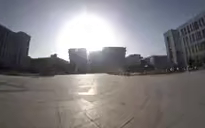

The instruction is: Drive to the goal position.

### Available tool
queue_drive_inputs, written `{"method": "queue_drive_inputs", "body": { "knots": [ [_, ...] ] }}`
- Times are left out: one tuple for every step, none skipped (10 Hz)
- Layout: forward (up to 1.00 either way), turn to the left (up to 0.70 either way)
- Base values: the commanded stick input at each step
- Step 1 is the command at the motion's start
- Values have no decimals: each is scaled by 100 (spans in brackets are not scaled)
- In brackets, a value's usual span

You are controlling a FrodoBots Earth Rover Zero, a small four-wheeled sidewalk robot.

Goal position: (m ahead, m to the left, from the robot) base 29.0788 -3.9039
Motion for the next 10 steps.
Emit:
{"method": "queue_drive_inputs", "body": {
  "knots": [
    [100,4],
    [100,4],
    [100,4],
    [100,4],
    [100,7],
    [100,32],
    [100,36],
    [100,21],
    [100,5],
    [100,4]
  ]
}}
